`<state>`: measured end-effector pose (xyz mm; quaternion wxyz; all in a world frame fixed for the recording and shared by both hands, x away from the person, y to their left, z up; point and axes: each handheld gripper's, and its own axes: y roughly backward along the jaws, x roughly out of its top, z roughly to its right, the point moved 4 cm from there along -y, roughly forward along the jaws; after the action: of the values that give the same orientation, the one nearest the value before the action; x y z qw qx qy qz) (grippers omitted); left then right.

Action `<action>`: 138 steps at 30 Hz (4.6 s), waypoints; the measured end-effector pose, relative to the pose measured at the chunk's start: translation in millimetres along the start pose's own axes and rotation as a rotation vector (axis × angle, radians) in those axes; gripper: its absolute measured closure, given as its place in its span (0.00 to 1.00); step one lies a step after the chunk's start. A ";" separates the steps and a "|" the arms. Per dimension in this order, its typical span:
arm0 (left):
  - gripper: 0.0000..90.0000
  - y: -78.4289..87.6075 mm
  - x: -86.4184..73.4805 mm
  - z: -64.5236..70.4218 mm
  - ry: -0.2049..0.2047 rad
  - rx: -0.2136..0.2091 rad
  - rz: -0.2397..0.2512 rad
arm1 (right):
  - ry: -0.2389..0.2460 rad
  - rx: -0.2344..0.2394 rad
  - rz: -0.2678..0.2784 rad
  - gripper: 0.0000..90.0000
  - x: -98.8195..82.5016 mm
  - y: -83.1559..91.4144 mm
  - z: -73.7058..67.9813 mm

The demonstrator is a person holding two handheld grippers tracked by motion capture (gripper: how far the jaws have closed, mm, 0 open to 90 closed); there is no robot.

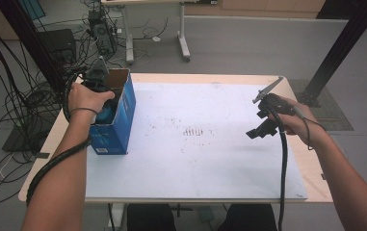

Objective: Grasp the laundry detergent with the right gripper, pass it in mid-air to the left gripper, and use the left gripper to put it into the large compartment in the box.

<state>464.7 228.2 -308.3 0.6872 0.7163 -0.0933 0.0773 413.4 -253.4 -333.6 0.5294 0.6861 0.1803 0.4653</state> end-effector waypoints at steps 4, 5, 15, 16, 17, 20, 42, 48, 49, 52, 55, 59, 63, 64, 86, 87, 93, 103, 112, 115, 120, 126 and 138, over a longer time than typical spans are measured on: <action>0.42 0.0 0.1 -0.1 0.000 0.000 -0.001 | 0.001 -0.002 -0.002 0.04 0.4 -0.1 -0.4; 0.42 0.0 0.0 -0.2 0.000 -0.001 -0.001 | 0.001 0.001 -0.001 0.04 0.5 -0.1 -0.6; 0.42 0.2 -1.0 -1.5 0.007 -0.005 0.005 | 0.003 -0.004 0.000 0.04 1.3 1.3 0.1; 0.42 0.2 -1.0 -1.5 0.007 -0.005 0.005 | 0.002 -0.001 -0.001 0.04 1.5 1.4 -0.4; 0.42 0.3 -0.9 -1.4 0.007 -0.005 0.004 | 0.002 -0.002 -0.001 0.04 1.7 1.4 -0.5; 0.42 0.2 -0.7 -1.2 0.006 -0.005 0.003 | 0.005 -0.002 -0.001 0.04 2.1 1.4 -0.5; 0.41 -0.2 -0.7 -3.1 0.013 -0.010 0.008 | 0.007 0.003 -0.003 0.04 2.9 -1.4 -1.2; 0.38 -1.3 -1.6 -2.0 0.025 -0.028 0.005 | 0.003 0.005 -0.001 0.04 2.8 -1.0 -1.1; 0.38 -1.0 -1.6 -2.0 0.025 -0.025 0.004 | 0.004 0.004 -0.003 0.04 2.7 -1.1 -0.9; 0.38 0.9 -1.2 -2.6 0.028 -0.023 0.004 | 0.004 0.004 -0.002 0.04 2.8 -1.6 -0.6; 0.38 3.2 -1.6 -2.7 0.028 -0.024 -0.003 | 0.004 0.006 -0.002 0.04 2.8 -2.4 -0.8; 0.37 11.1 -1.6 -2.4 0.033 -0.032 -0.007 | 0.005 0.008 -0.003 0.04 3.1 -3.7 -0.6; 0.37 26.1 0.7 -2.4 0.030 -0.038 0.010 | 0.003 0.009 -0.006 0.04 4.1 -4.2 -1.0; 0.37 30.5 1.3 -2.4 0.029 -0.035 0.016 | 0.003 0.008 -0.007 0.04 4.3 -3.9 -1.0; 0.17 108.9 -1.2 20.6 -0.046 -0.062 0.104 | 0.015 0.007 -0.010 0.04 7.2 -0.7 -4.4; 0.14 110.8 -1.7 22.9 -0.054 -0.062 0.107 | 0.014 0.006 -0.011 0.04 7.3 -0.3 -4.6; 0.08 123.4 -5.5 37.9 -0.073 -0.111 0.149 | 0.016 0.009 -0.006 0.04 6.5 3.2 -6.4; 0.05 122.5 -25.1 87.4 -0.170 -0.210 0.163 | 0.005 0.013 -0.022 0.04 2.7 -0.1 -7.0; 0.05 108.6 -41.0 130.3 -0.261 -0.263 0.134 | -0.002 0.005 -0.018 0.04 -1.3 1.7 -6.7; 0.05 103.7 -45.5 139.6 -0.279 -0.280 0.129 | -0.007 0.004 -0.016 0.04 -2.4 2.0 -7.3; 0.05 94.1 -51.2 149.6 -0.293 -0.278 0.117 | -0.004 0.009 -0.012 0.04 -3.9 0.8 -8.7; 0.06 76.7 -56.5 158.7 -0.308 -0.254 0.099 | -0.012 0.014 -0.011 0.04 -5.0 -1.3 -9.1; 0.07 27.4 -67.5 174.5 -0.324 -0.274 0.023 | -0.014 0.022 -0.011 0.04 -5.6 -5.8 -9.6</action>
<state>389.6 54.7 -305.5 0.7533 0.6180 -0.2204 -0.0445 404.0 -250.1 -341.1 0.5255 0.6942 0.1858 0.4556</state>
